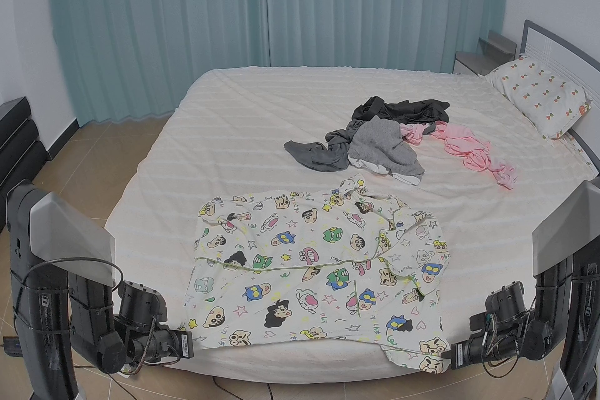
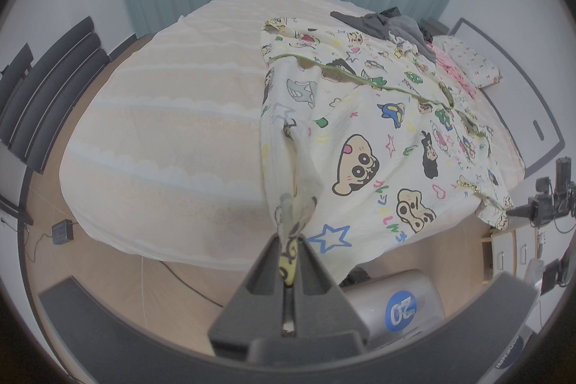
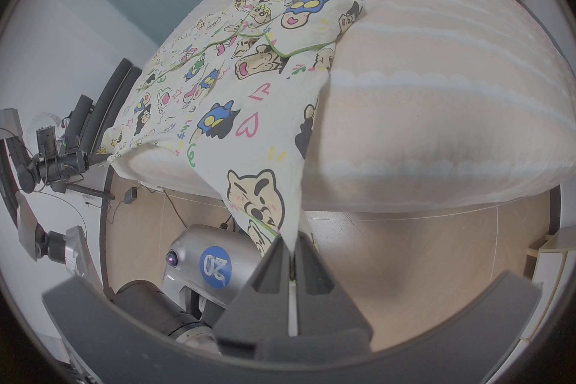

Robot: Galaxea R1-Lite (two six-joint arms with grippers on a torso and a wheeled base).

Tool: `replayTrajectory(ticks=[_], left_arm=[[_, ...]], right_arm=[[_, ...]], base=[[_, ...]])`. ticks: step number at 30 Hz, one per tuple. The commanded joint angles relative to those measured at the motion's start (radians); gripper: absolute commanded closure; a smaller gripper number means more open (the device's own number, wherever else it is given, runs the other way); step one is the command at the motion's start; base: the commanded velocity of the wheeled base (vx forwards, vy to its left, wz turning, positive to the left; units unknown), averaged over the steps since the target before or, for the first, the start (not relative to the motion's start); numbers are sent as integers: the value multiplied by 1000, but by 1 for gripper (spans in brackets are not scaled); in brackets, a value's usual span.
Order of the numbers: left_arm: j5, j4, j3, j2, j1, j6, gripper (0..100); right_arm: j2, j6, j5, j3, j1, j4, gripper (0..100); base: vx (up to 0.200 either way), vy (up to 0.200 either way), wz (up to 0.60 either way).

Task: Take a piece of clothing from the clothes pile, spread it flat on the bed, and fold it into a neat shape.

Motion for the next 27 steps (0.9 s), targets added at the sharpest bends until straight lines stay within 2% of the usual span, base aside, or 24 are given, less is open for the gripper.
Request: replayTrajectory(ticks=[1,4,5,6,7,11,15,20,25,27], left_arm=[[0,1,5,9,3,0,100],[0,1,4,11,5,-1,100],[0,-1,2,14,6,-4,100],[0,-1,2,14,6,-8,100],[0,-1,2,17,6,-14,0],[0,-8,11,6,11,-61,0],[-6,-15,16,-80,51,-119,0],[-66,-13,20,-288,97,-244,0],[-66,-13,11,-405,97,-400,0],[-66,-13,10,-419,95,-425,0]], right_arm=[[1,1,0,18,0,5,100],[3,-1,0,18,2,5,100],[11,-2,0,18,5,0,0],[11,-2,0,18,5,0,0],[8,1,1,18,6,4,0],[-19,7,-2,18,-12,-3,0],[-135,39,11,16,-43,-6,0],[-316,197,34,4,8,-110,0],[-336,236,3,-105,48,-133,0],[-327,251,-11,-134,54,-133,0]], base=[[0,0,0],[0,0,0],[0,0,0],[0,0,0],[0,0,0],[0,0,0],[0,0,0],[0,0,0],[0,0,0],[100,0,0]])
